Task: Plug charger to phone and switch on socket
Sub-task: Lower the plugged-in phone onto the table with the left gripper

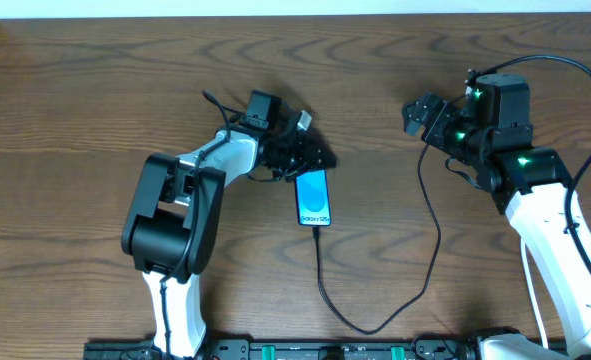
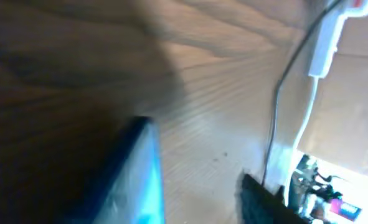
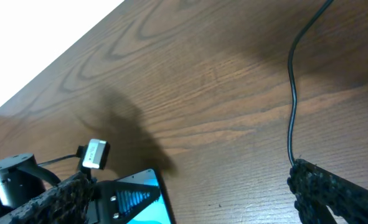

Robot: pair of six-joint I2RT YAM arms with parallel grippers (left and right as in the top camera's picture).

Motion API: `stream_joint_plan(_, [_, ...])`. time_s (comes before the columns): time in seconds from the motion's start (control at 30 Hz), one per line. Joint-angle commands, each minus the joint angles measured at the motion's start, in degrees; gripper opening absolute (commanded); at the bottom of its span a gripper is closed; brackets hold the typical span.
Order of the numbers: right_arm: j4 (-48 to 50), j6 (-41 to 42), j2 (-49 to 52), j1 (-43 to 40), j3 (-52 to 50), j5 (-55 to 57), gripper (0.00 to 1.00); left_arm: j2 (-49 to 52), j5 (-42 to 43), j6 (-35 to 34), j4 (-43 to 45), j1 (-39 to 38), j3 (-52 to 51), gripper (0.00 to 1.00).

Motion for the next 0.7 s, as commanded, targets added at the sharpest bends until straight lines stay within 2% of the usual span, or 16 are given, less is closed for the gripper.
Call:
stream_joint_plan(0.0, [-0.07, -1.07, -0.59, -0.13, 0.52, 0.9, 0.99, 0.5, -0.87, 0.46, -0.44, -0.07, -0.11, 0.71])
stream_joint_plan(0.2, [-0.09, -1.07, -0.59, -0.13, 0.52, 0.9, 0.99, 0.5, -7.76, -1.51, -4.26, -0.07, -0.11, 0.8])
stream_joint_plan(0.37, [-0.09, -1.07, -0.59, -0.13, 0.52, 0.87, 0.99, 0.5, -7.96, -1.53, -4.66, -0.07, -0.11, 0.82])
stream_joint_plan(0.4, [-0.09, -1.07, -0.59, -0.13, 0.5, 0.9, 0.99, 0.5, -8.68, -2.25, -4.76, -0.07, -0.11, 0.87])
stream_joint_plan(0.5, [-0.09, -1.07, -0.59, -0.13, 0.52, 0.9, 0.99, 0.5, -13.6, -5.38, -6.6, -0.07, -0.09, 0.88])
stream_joint_plan(0.67, [-0.07, -1.07, -0.59, -0.13, 0.52, 0.87, 0.99, 0.5, -17.86, -6.03, -9.86, -0.07, -0.09, 0.88])
